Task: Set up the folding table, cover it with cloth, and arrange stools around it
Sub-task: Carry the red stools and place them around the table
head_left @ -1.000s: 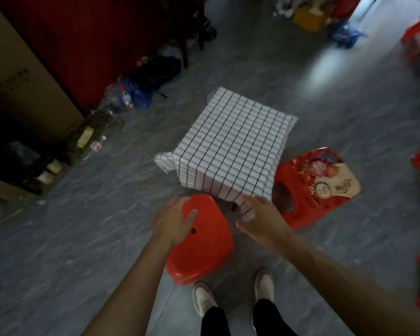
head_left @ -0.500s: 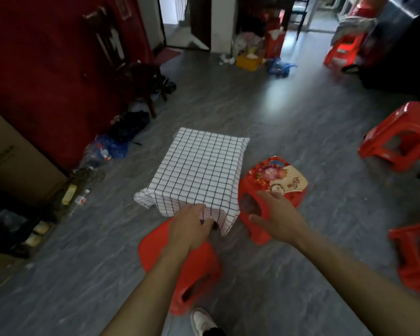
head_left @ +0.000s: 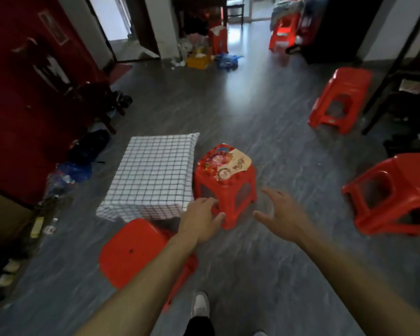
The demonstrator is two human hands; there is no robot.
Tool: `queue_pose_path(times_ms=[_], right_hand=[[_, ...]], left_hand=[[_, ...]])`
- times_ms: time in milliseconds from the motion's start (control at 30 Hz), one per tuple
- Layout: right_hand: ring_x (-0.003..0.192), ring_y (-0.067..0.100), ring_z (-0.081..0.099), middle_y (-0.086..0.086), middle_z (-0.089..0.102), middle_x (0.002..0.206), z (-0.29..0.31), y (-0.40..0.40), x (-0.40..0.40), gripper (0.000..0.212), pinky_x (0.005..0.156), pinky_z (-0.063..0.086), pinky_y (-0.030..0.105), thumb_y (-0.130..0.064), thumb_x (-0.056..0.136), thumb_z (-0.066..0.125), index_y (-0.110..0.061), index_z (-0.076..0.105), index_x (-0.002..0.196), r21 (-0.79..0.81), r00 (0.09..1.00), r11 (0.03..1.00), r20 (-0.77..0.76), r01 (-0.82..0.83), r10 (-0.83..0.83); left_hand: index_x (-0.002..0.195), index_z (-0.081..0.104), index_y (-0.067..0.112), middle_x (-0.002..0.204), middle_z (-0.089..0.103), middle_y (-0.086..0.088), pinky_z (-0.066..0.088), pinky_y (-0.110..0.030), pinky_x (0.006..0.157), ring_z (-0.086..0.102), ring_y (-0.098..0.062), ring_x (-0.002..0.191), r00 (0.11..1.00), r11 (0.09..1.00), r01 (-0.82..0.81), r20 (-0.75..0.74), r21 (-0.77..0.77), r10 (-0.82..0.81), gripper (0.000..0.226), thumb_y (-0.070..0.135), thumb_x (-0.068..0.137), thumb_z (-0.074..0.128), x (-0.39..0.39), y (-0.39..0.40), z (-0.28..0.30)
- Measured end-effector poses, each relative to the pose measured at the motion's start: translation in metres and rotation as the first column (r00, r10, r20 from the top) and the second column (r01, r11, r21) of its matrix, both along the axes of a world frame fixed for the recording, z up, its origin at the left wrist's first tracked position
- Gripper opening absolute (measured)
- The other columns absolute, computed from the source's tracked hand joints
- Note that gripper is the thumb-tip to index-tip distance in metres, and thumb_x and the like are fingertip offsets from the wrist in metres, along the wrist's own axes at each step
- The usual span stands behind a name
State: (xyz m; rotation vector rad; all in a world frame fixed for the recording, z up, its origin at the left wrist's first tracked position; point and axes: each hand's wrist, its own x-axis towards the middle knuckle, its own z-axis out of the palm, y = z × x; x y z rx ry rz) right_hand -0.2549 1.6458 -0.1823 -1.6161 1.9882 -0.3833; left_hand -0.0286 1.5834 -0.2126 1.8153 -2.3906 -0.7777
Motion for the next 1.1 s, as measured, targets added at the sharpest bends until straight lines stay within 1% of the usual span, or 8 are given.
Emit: queue_pose_path(times_ms=[100, 233, 433, 533, 667, 767, 933, 1100], right_hand=[[0.135, 0.023, 0.041, 0.009, 0.042, 0.148, 0.007, 0.008, -0.045, 0.072, 0.109, 0.030, 0.028, -0.044, 0.087, 0.068, -0.023, 0.037, 0.149, -0.020, 0.998, 0.998, -0.007, 0.063, -0.063], [0.137, 0.024, 0.040, 0.009, 0.040, 0.151, 0.011, 0.001, -0.089, 0.075, 0.111, 0.029, 0.029, -0.049, 0.088, 0.066, -0.021, 0.035, 0.150, -0.016, 0.986, 0.987, -0.057, 0.159, -0.159], [0.139, 0.024, 0.037, 0.011, 0.042, 0.149, 0.021, -0.027, -0.144, 0.080, 0.115, 0.026, 0.029, -0.049, 0.085, 0.070, -0.015, 0.037, 0.150, -0.024, 0.963, 0.967, -0.093, 0.253, -0.254], [0.138, 0.022, 0.037, 0.009, 0.042, 0.150, 0.029, -0.045, -0.166, 0.081, 0.114, 0.024, 0.027, -0.048, 0.084, 0.071, -0.014, 0.037, 0.149, -0.019, 0.941, 0.952, -0.149, 0.305, -0.304], [0.134, 0.023, 0.042, 0.008, 0.045, 0.147, 0.029, -0.072, -0.187, 0.083, 0.114, 0.031, 0.034, -0.054, 0.080, 0.071, -0.016, 0.040, 0.147, -0.007, 0.915, 0.928, -0.166, 0.372, -0.368], [0.131, 0.023, 0.044, 0.007, 0.047, 0.145, 0.023, -0.090, -0.199, 0.088, 0.112, 0.036, 0.038, -0.064, 0.074, 0.066, -0.018, 0.042, 0.146, 0.014, 0.894, 0.905, -0.159, 0.425, -0.418], [0.130, 0.022, 0.045, 0.006, 0.047, 0.143, 0.012, -0.120, -0.232, 0.081, 0.111, 0.036, 0.036, -0.056, 0.078, 0.070, -0.020, 0.042, 0.145, 0.031, 0.876, 0.880, -0.126, 0.473, -0.466], [0.127, 0.022, 0.047, 0.007, 0.050, 0.140, -0.004, -0.149, -0.304, 0.100, 0.108, 0.038, 0.034, -0.077, 0.062, 0.043, -0.019, 0.044, 0.144, 0.004, 0.847, 0.854, -0.127, 0.520, -0.515]], left_hand=[[0.130, 0.056, 0.033, 0.136, 0.056, 0.002, 0.044, -0.047, 0.102, 0.051, -0.024, 0.126, 0.997, 0.997, 0.071, 0.003, 0.017, -0.071, 0.065, 0.068, 0.077, 0.042, -0.047, -0.003, 0.007], [0.135, 0.054, 0.029, 0.141, 0.051, -0.001, 0.041, -0.049, 0.106, 0.048, -0.027, 0.128, 0.983, 0.983, 0.182, -0.002, 0.011, -0.182, 0.051, 0.051, 0.089, 0.057, -0.103, -0.022, 0.015], [0.123, 0.060, 0.030, 0.124, 0.063, -0.001, 0.048, -0.044, 0.096, 0.057, -0.026, 0.115, 0.955, 0.958, 0.285, -0.085, -0.002, -0.284, 0.065, 0.067, 0.074, 0.037, -0.182, -0.089, -0.001], [0.125, 0.059, 0.028, 0.127, 0.062, -0.003, 0.048, -0.043, 0.098, 0.057, -0.027, 0.117, 0.936, 0.942, 0.335, -0.114, 0.013, -0.332, 0.062, 0.062, 0.077, 0.041, -0.217, -0.126, -0.002], [0.129, 0.059, 0.022, 0.133, 0.059, -0.006, 0.045, -0.040, 0.103, 0.055, -0.028, 0.123, 0.901, 0.915, 0.403, -0.182, 0.014, -0.393, 0.049, 0.050, 0.088, 0.055, -0.254, -0.173, 0.005], [0.131, 0.057, 0.023, 0.133, 0.058, -0.007, 0.042, -0.038, 0.105, 0.053, -0.027, 0.123, 0.872, 0.890, 0.456, -0.197, -0.011, -0.449, 0.044, 0.045, 0.093, 0.057, -0.274, -0.201, 0.007], [0.128, 0.058, 0.023, 0.134, 0.055, -0.006, 0.042, -0.039, 0.105, 0.053, -0.026, 0.121, 0.861, 0.880, 0.474, -0.221, 0.021, -0.459, 0.042, 0.045, 0.093, 0.056, -0.315, -0.246, 0.003], [0.137, 0.053, 0.024, 0.139, 0.052, -0.007, 0.041, -0.038, 0.106, 0.050, -0.028, 0.126, 0.849, 0.858, 0.511, -0.185, 0.053, -0.494, 0.050, 0.048, 0.094, 0.054, -0.378, -0.275, -0.006]])
